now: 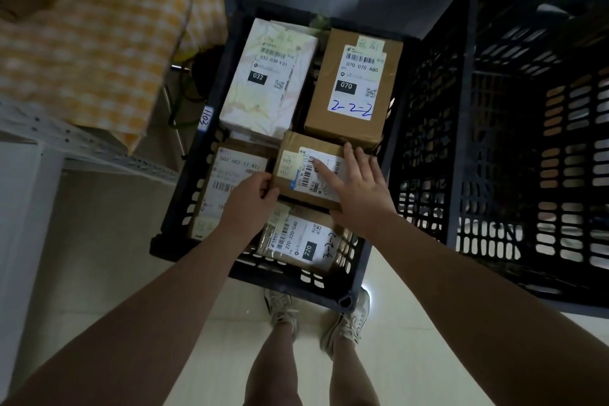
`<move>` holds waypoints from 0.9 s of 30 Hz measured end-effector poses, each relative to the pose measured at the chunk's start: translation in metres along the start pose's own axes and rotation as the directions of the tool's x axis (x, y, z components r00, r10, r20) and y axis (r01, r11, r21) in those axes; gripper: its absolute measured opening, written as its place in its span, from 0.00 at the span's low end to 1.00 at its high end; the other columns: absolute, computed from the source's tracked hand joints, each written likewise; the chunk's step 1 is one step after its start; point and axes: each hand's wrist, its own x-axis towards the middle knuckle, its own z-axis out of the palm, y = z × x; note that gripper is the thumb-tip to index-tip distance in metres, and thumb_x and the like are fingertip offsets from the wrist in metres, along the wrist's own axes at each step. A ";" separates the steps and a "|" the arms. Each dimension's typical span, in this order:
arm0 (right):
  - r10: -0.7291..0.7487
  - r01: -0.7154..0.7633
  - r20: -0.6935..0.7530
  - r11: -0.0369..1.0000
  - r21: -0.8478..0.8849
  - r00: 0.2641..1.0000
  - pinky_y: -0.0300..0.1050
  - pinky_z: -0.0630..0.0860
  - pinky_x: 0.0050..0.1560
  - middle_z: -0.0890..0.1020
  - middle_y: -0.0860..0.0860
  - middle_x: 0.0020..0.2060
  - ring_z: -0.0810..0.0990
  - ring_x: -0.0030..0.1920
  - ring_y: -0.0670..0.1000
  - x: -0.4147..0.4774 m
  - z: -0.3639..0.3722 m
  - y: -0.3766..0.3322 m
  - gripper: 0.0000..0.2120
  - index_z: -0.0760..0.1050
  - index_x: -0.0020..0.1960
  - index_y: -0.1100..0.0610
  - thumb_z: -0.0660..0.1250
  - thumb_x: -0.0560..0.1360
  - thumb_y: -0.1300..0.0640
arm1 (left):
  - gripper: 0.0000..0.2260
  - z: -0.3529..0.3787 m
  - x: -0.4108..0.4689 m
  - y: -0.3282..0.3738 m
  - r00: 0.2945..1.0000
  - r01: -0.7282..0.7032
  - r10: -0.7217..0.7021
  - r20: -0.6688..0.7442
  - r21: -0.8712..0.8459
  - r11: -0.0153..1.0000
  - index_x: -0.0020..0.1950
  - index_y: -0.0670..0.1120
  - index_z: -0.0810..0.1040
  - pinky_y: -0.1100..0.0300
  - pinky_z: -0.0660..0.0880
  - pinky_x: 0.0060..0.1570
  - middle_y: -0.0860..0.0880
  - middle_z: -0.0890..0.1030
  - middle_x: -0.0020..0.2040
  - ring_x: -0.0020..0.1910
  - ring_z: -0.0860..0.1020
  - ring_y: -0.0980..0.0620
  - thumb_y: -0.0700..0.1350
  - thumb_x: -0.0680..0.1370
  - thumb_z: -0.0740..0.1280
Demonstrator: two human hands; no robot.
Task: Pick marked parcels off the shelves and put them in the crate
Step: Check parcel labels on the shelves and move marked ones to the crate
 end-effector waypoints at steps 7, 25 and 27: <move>-0.010 0.008 0.067 0.999 0.032 0.998 0.62 0.39 0.74 0.30 0.62 0.73 0.32 0.74 0.64 -0.001 0.001 0.000 0.43 0.26 0.72 0.41 0.57 0.76 0.34 | 0.17 -0.004 -0.004 0.006 1.000 -0.016 0.015 0.012 0.066 0.998 0.68 0.43 0.71 0.59 0.69 0.58 0.46 0.76 0.63 0.61 0.74 0.49 0.43 0.79 0.63; -0.116 0.125 -0.088 0.986 0.112 0.989 0.54 0.45 0.75 0.49 0.56 0.77 0.45 0.77 0.56 -0.072 -0.083 0.016 0.31 0.46 0.77 0.49 0.59 0.80 0.48 | 0.19 -0.052 -0.103 0.079 0.978 -0.103 0.152 -0.141 0.303 0.947 0.71 0.42 0.68 0.52 0.71 0.61 0.42 0.75 0.64 0.63 0.73 0.45 0.44 0.80 0.61; -0.166 0.177 -0.126 0.981 0.084 0.978 0.53 0.46 0.75 0.51 0.56 0.77 0.47 0.77 0.57 -0.091 -0.094 0.022 0.31 0.46 0.77 0.50 0.58 0.80 0.48 | 0.19 -0.049 -0.127 0.090 0.967 -0.097 0.162 -0.196 0.304 0.948 0.70 0.42 0.68 0.53 0.70 0.61 0.42 0.75 0.64 0.64 0.73 0.45 0.45 0.80 0.62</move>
